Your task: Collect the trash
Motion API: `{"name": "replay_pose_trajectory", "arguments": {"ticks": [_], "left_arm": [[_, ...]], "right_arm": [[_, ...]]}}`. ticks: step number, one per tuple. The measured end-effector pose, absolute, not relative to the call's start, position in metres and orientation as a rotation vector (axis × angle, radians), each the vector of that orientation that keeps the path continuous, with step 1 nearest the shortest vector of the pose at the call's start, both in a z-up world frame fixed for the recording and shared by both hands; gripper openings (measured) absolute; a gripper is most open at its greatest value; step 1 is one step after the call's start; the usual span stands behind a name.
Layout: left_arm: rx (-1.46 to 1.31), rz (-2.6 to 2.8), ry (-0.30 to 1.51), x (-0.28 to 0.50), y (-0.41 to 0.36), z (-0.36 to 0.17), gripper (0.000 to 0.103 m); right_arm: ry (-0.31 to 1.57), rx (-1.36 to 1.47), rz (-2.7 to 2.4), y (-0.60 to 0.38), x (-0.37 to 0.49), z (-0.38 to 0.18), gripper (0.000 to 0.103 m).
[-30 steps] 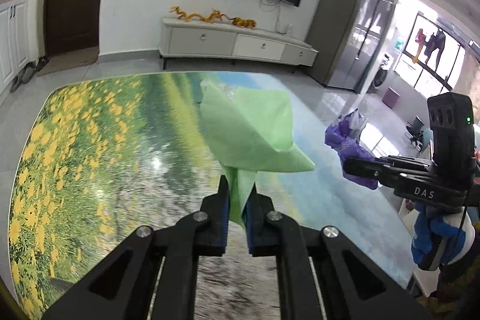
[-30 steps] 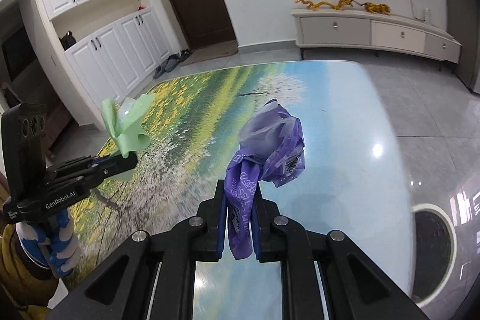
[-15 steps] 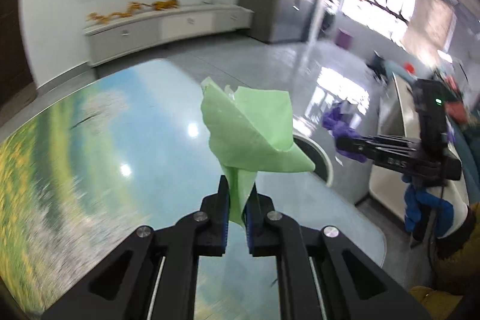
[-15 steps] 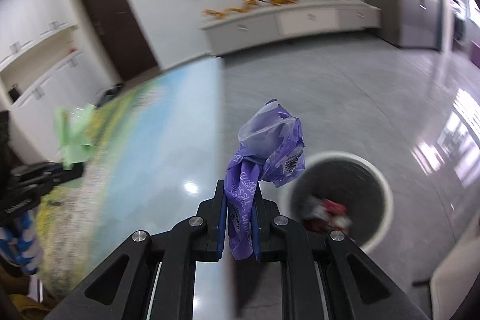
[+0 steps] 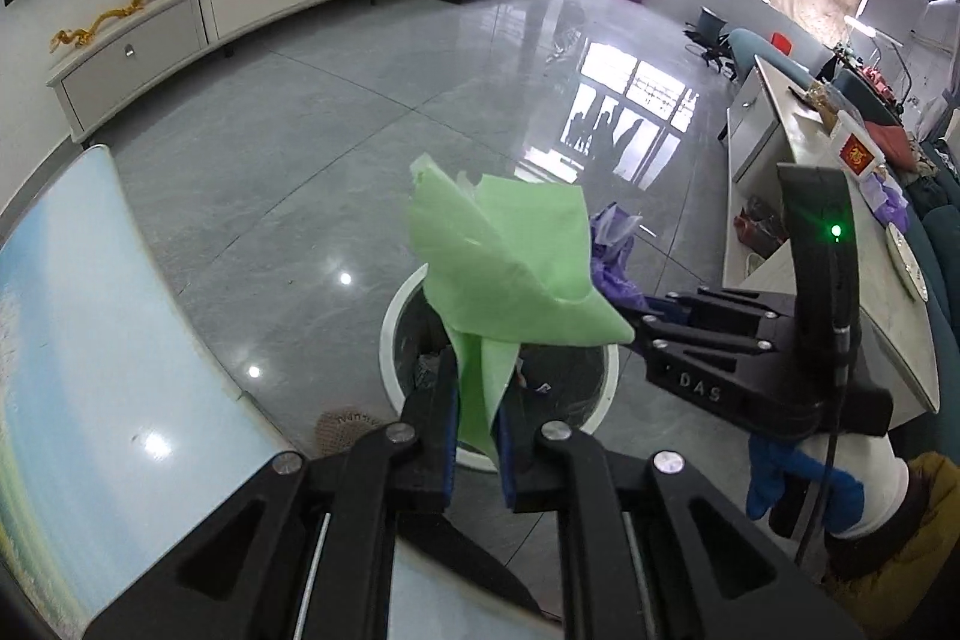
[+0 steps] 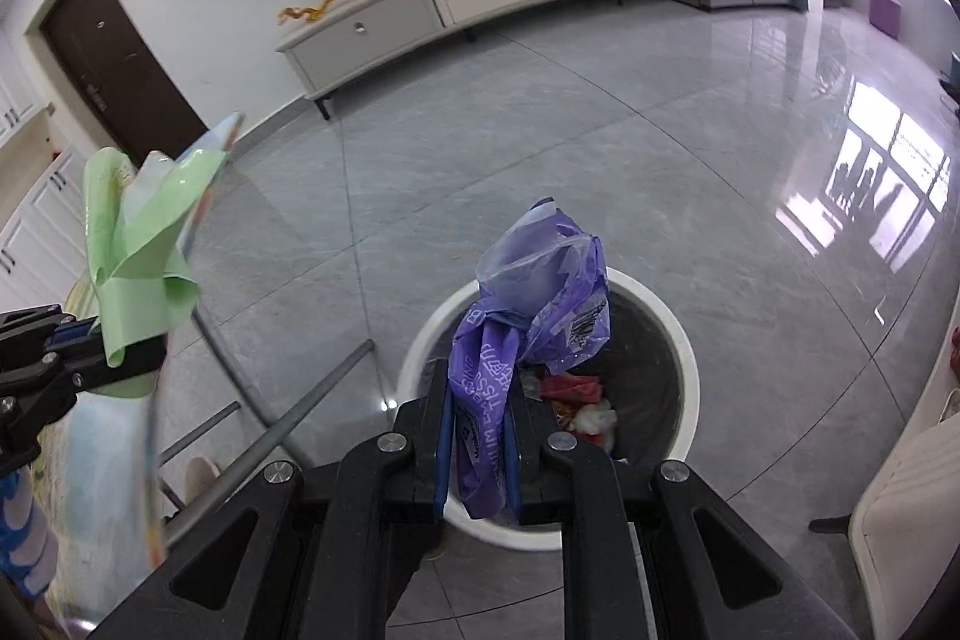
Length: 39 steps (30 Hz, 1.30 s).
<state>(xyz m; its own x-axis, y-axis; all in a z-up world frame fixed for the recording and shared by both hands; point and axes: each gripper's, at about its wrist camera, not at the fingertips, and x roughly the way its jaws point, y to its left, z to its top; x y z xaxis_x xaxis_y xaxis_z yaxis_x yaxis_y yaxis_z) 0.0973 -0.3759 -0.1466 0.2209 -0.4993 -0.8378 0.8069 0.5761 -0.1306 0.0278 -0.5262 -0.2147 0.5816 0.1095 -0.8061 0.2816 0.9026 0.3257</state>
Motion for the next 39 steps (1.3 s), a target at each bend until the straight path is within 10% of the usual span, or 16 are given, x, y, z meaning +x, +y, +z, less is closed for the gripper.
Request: {"name": "replay_pose_trajectory", "arguments": {"ticks": [4, 8, 10, 22, 39], "left_arm": [[0.374, -0.919, 1.034, 0.108, -0.403, -0.163, 0.011], [0.319, -0.911, 1.061, 0.117, -0.413, -0.172, 0.056], [0.293, -0.909, 1.057, 0.120, -0.412, -0.171, 0.058], [0.292, -0.805, 0.920, 0.109, -0.368, -0.129, 0.058], [0.104, -0.317, 0.602, 0.083, -0.121, -0.028, 0.084]], "right_arm": [[0.993, 0.458, -0.115, -0.540, 0.039, -0.234, 0.016], [1.035, 0.467, -0.142, -0.551, 0.045, -0.254, 0.040], [1.042, 0.476, -0.169, -0.555, 0.044, -0.260, 0.057], [0.986, 0.494, -0.230, -0.545, 0.029, -0.225, 0.058], [0.702, 0.241, 0.018, -0.361, 0.056, -0.070, 0.088]]}}
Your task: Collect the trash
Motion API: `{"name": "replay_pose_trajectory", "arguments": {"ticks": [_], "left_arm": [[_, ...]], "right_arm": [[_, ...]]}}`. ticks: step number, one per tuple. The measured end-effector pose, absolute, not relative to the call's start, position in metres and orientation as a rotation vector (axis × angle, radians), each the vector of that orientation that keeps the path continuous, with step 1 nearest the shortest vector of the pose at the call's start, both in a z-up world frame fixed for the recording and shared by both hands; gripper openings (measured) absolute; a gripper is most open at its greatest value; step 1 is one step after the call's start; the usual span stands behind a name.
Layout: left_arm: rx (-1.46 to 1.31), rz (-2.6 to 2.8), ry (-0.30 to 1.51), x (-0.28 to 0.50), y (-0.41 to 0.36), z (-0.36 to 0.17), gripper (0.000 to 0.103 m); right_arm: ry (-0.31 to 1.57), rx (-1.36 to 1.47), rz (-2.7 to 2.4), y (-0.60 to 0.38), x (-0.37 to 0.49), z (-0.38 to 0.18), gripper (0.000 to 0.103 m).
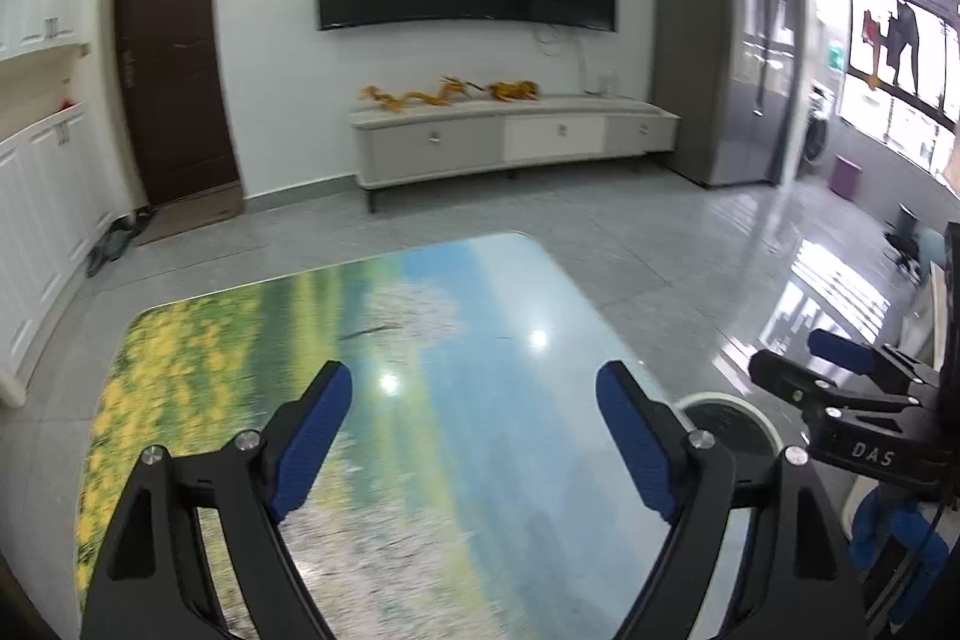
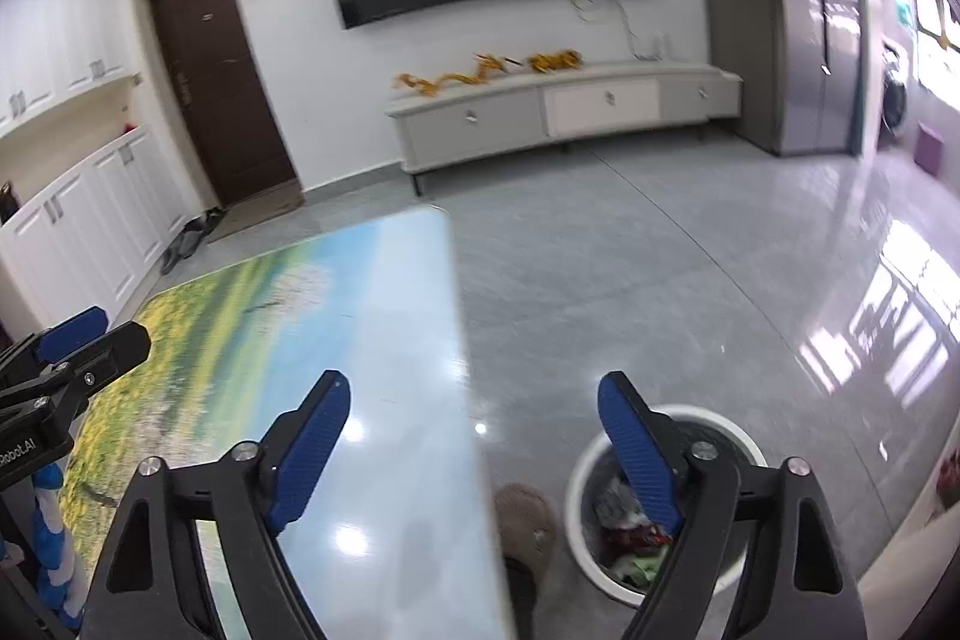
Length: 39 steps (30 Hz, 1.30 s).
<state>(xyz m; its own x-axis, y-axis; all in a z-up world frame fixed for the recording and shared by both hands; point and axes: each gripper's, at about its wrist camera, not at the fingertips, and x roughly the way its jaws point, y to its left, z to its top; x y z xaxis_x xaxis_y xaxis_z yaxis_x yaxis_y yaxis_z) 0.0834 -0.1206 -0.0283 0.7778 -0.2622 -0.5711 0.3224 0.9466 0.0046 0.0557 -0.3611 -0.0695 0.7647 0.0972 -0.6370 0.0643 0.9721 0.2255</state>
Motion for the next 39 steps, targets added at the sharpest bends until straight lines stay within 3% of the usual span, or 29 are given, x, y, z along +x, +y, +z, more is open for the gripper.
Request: {"name": "replay_pose_trajectory", "arguments": {"ticks": [3, 6, 13, 39], "left_arm": [[0.081, -0.249, 0.580, 0.077, -0.087, -0.024, 0.086], [0.065, -0.191, 0.554, 0.068, -0.061, -0.020, 0.088], [0.055, -0.066, 0.484, 0.052, -0.025, -0.011, 0.101], [0.041, 0.061, 0.393, 0.032, -0.004, -0.002, 0.102]], "right_arm": [[0.675, 0.199, 0.042, -0.335, 0.056, -0.057, 0.099], [0.645, 0.170, 0.056, -0.313, 0.056, -0.048, 0.103], [0.596, 0.109, 0.000, -0.283, 0.048, -0.037, 0.103], [0.521, 0.095, -0.122, -0.296, 0.029, -0.027, 0.103]]}}
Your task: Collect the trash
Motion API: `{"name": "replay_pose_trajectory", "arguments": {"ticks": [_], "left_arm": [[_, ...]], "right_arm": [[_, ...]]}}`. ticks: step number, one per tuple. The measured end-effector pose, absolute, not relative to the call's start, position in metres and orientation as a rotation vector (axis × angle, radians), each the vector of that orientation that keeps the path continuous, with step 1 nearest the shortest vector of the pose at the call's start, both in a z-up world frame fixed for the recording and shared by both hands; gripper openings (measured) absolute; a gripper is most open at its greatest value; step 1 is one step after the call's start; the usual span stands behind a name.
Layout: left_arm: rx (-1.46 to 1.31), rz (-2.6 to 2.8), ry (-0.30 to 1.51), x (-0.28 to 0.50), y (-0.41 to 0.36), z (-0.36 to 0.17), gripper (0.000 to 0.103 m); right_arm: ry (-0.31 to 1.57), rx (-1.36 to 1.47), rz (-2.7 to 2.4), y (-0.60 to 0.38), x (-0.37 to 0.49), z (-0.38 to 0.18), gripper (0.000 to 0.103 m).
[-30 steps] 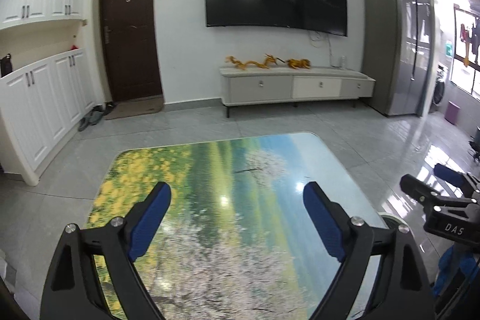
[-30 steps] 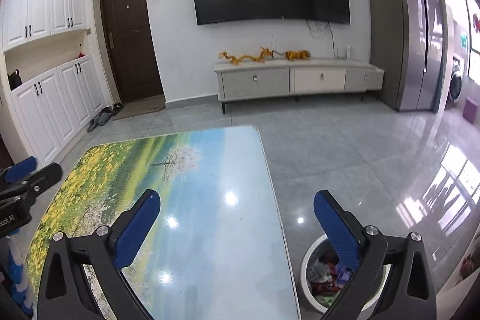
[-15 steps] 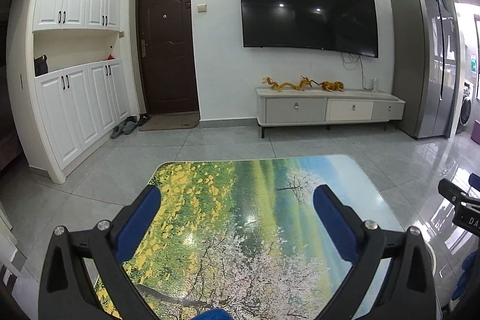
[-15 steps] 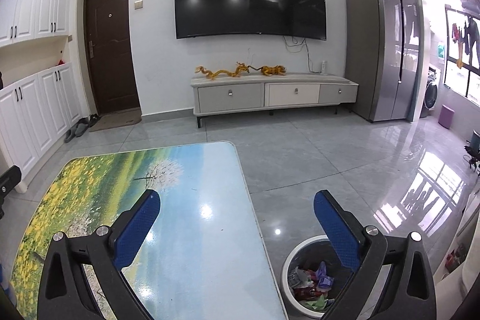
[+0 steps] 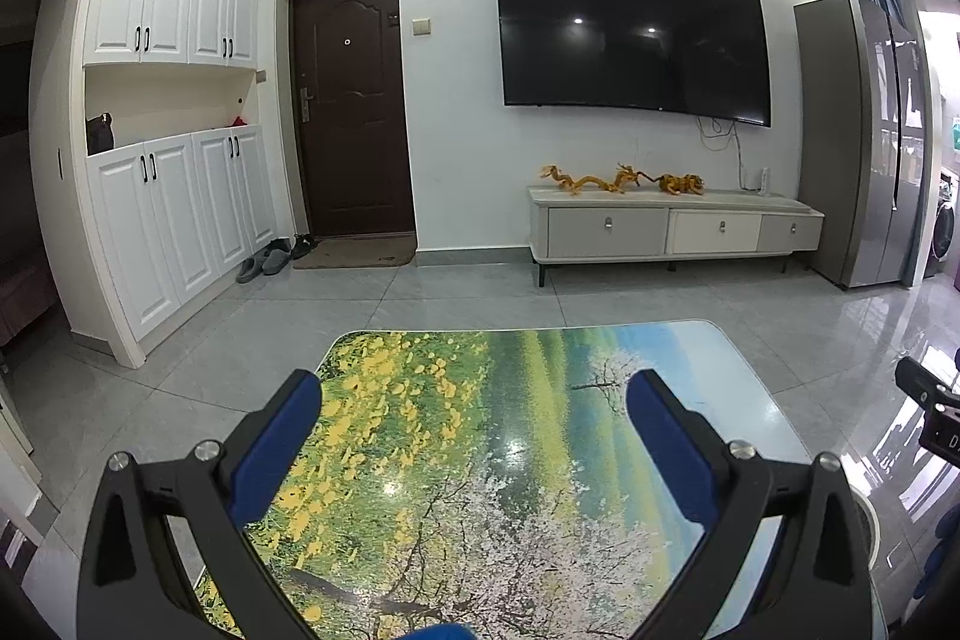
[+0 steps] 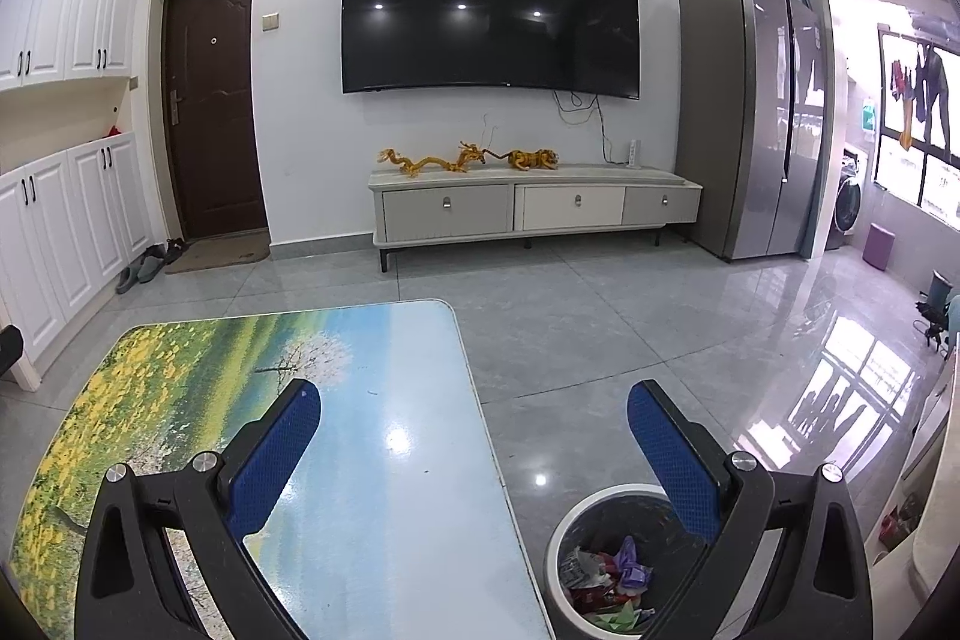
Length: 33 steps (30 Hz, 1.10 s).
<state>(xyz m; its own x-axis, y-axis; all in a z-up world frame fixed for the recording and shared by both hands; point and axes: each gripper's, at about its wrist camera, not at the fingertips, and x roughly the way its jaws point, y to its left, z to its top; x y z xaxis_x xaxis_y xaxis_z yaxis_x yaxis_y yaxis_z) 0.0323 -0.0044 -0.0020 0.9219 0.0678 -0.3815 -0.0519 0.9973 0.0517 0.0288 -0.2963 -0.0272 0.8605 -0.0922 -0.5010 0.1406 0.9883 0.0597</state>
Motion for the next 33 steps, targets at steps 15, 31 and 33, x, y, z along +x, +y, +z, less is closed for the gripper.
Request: {"name": "replay_pose_trajectory", "arguments": {"ticks": [15, 31, 33], "left_arm": [[0.053, 0.072, 0.406, 0.0324, 0.0018, -0.0070, 0.102], [0.046, 0.089, 0.417, 0.0345, 0.0040, -0.0116, 0.102], [0.046, 0.089, 0.417, 0.0344, 0.0054, -0.0117, 0.102]], "right_arm": [[0.509, 0.073, -0.154, -0.2964, 0.0261, -0.0264, 0.103], [0.491, 0.045, -0.181, -0.2966, 0.0242, -0.0266, 0.103], [0.486, 0.040, -0.184, -0.2965, 0.0236, -0.0265, 0.103]]}}
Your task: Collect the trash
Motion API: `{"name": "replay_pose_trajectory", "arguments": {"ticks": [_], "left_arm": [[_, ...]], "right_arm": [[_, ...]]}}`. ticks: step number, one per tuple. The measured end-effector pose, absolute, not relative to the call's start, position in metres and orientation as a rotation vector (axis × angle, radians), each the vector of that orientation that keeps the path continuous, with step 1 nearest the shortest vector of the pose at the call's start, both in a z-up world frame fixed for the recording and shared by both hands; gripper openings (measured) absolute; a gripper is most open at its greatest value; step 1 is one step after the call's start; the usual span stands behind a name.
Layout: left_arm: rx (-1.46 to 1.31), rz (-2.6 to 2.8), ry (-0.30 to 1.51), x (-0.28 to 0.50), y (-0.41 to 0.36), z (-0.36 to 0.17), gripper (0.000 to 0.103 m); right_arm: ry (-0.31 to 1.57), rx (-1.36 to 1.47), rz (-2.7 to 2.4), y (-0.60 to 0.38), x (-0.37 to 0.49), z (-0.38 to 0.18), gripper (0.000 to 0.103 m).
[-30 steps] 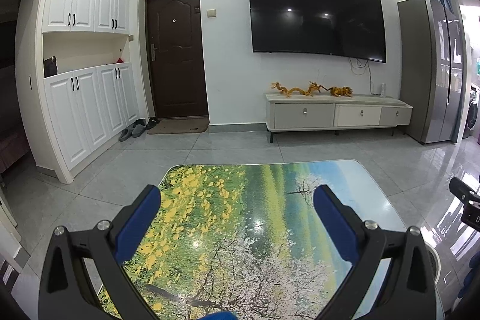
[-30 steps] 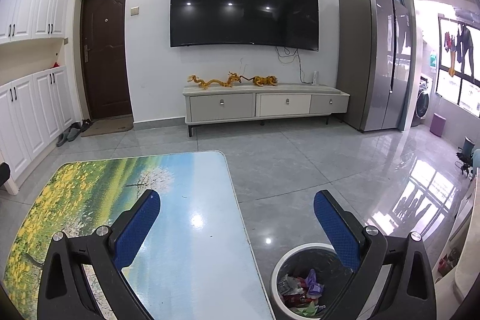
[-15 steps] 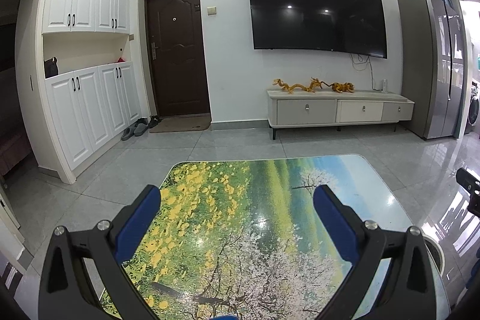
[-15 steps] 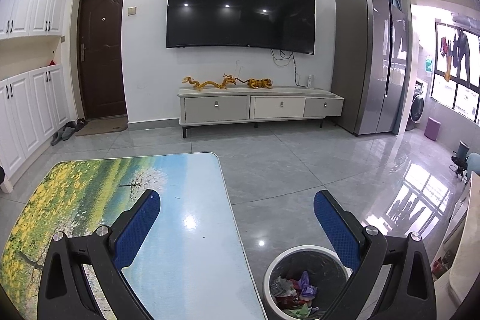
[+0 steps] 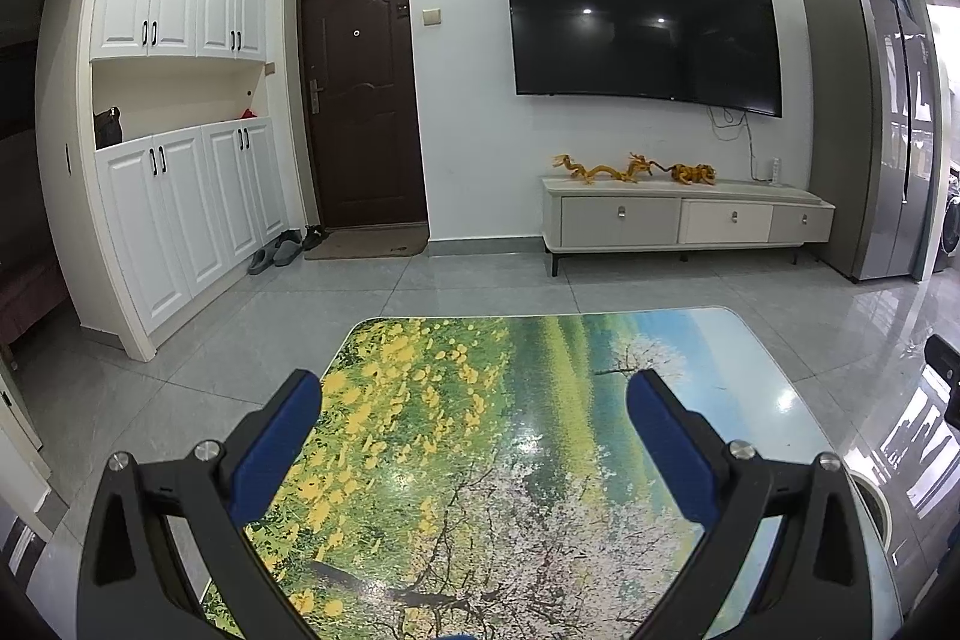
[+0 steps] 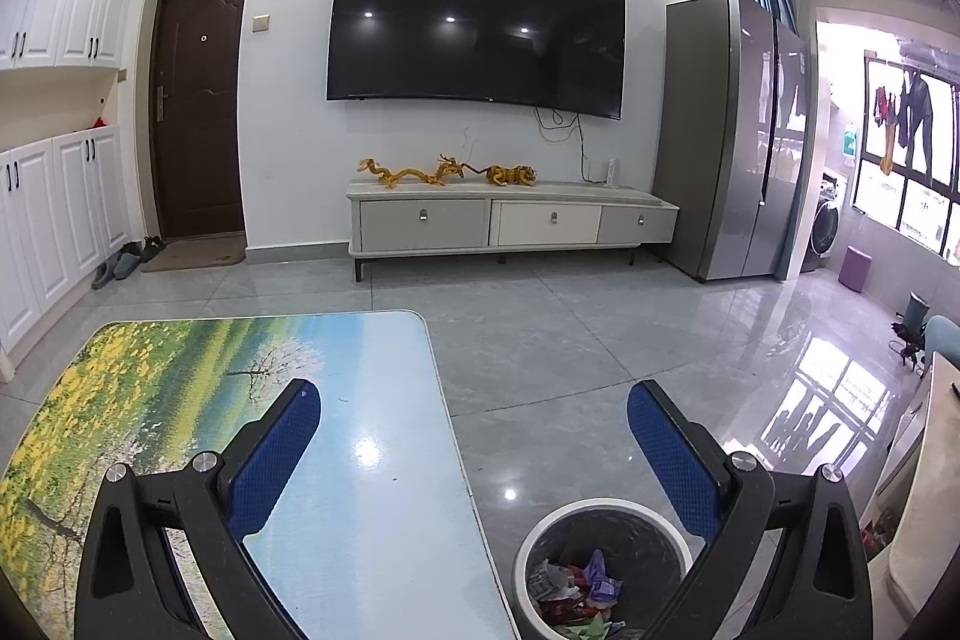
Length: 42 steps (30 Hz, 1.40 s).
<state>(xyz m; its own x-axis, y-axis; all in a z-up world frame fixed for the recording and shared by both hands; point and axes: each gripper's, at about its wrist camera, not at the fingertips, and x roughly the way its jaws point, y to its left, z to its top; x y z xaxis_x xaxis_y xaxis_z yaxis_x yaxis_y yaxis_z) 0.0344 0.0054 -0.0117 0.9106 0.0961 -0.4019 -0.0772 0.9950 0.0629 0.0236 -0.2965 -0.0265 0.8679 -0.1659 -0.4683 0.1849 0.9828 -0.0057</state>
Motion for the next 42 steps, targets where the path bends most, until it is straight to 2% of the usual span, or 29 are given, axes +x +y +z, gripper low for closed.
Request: {"name": "replay_pose_trajectory", "arguments": {"ticks": [42], "left_arm": [[0.039, 0.066, 0.419, 0.0314, 0.0067, -0.0147, 0.102]], "right_arm": [[0.490, 0.028, -0.184, -0.2970, 0.0213, -0.0299, 0.103]]}}
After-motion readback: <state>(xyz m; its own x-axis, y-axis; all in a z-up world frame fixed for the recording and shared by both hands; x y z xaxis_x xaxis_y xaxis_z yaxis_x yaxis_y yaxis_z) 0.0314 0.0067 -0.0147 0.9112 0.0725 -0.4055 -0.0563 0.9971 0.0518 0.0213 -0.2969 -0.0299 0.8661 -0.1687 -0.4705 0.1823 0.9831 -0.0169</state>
